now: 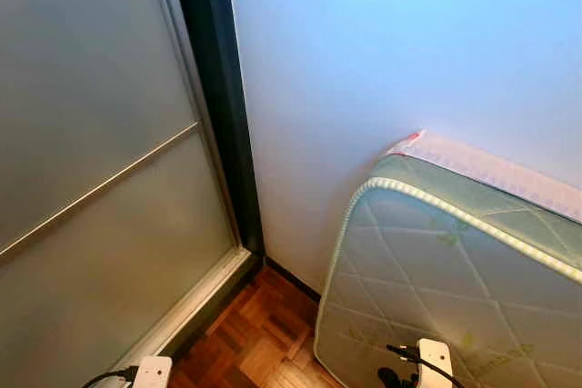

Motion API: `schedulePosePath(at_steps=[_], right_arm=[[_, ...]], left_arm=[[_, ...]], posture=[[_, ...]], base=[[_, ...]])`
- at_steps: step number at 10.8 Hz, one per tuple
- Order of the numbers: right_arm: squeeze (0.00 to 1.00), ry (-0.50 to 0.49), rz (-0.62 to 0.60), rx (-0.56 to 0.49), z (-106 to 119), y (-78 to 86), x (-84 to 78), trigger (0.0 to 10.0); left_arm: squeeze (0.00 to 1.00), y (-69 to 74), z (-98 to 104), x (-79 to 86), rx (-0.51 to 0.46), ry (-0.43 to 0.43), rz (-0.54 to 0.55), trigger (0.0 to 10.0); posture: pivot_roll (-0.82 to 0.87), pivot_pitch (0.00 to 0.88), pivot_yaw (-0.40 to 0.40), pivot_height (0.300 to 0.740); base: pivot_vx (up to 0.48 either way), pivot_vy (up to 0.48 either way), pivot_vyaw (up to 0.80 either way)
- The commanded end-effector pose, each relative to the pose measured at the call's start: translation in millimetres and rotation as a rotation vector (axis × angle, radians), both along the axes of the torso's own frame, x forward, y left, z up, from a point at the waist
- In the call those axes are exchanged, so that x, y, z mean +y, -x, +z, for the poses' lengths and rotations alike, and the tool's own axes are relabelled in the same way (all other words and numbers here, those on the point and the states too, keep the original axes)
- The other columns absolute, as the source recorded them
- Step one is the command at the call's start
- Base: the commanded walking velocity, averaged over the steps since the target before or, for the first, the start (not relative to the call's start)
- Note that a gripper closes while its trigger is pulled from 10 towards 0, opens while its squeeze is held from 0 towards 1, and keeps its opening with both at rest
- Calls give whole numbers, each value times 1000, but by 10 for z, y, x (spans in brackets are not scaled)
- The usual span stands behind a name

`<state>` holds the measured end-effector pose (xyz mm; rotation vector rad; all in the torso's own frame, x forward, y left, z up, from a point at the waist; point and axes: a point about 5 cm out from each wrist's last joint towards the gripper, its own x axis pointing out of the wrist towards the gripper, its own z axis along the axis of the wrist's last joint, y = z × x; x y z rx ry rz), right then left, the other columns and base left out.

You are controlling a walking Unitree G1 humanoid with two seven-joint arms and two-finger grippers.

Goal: Clean up the room

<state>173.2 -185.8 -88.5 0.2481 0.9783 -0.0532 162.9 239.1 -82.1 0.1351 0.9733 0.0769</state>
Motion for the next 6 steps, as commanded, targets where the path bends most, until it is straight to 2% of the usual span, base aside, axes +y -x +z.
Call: schedulePosePath(at_steps=[1, 6], right_arm=[[0, -5, -4, 15, -20, 43, 4, 10000], [0, -4, -13, 3, -1, 10, -31, 10000]], left_arm=[[0, 62, -26, 14, 33, -7, -12, 10000], [0, 27, -24, -35, 34, 6, -40, 10000]], posture=[[264, 95, -1, 740], [214, 83, 3, 740]], base=[[0, 0, 0], [0, 0, 0]])
